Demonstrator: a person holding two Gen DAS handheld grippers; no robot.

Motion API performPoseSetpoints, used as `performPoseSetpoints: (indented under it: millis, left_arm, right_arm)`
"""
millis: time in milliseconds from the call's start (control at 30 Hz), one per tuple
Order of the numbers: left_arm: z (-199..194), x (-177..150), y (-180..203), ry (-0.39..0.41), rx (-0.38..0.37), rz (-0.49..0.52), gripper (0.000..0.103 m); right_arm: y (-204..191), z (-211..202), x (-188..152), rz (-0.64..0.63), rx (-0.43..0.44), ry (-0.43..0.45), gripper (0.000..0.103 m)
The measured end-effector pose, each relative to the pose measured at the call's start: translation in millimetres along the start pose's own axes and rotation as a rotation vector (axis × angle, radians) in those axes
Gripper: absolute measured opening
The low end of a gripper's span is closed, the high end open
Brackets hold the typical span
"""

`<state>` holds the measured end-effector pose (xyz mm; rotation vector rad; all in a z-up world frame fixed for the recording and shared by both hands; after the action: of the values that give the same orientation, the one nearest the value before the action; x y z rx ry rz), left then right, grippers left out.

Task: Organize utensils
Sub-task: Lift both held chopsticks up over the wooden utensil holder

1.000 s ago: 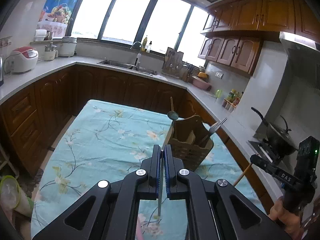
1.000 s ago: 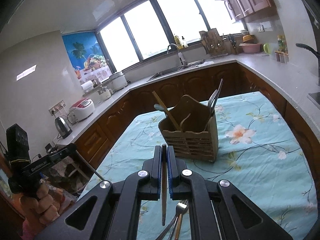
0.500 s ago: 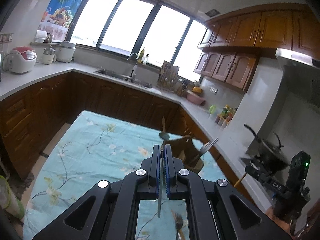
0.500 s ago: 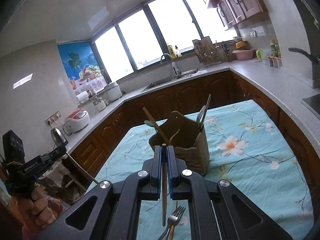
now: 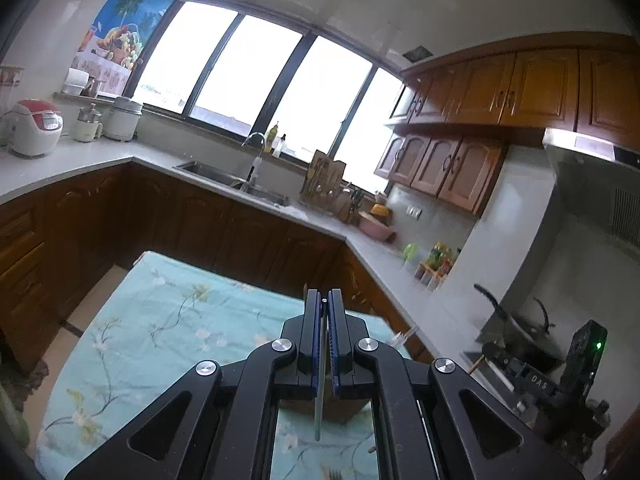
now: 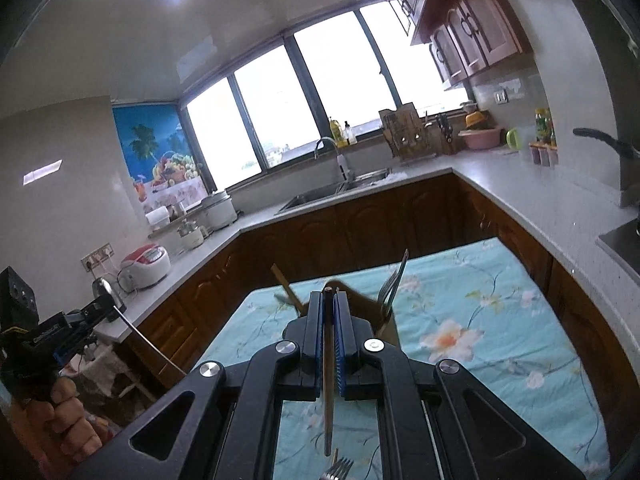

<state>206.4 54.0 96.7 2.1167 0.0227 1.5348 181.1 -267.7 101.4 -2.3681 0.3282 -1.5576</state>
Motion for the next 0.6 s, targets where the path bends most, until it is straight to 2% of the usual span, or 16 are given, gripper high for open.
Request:
performPoseSetpoints:
  millis: [433, 600]
  left_arm:
    - [68.8, 18.8, -11.0, 0.093, -0.028, -0.027, 0.002]
    - [100.6, 16.1, -17.7, 0.097, -0.021, -0.031, 0.002]
  right_arm:
    - [13.1, 20.1, 50.7, -0.019, -0.033, 0.132, 0.005]
    - [15.2, 29.7, 59.1, -0.032, -0.049, 0.164, 0.005]
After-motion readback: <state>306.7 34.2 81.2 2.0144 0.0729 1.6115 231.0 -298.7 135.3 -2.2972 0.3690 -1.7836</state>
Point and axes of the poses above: each gripper's, at about its wrist camera, not at the fingertips, and z roughly the way its jaws point, y to its right, x to its top, the point moved 5 cm from there along z, roughly the way its jaws point, and after that the axes turned 1 degree about -x, right-handed, at the moved point
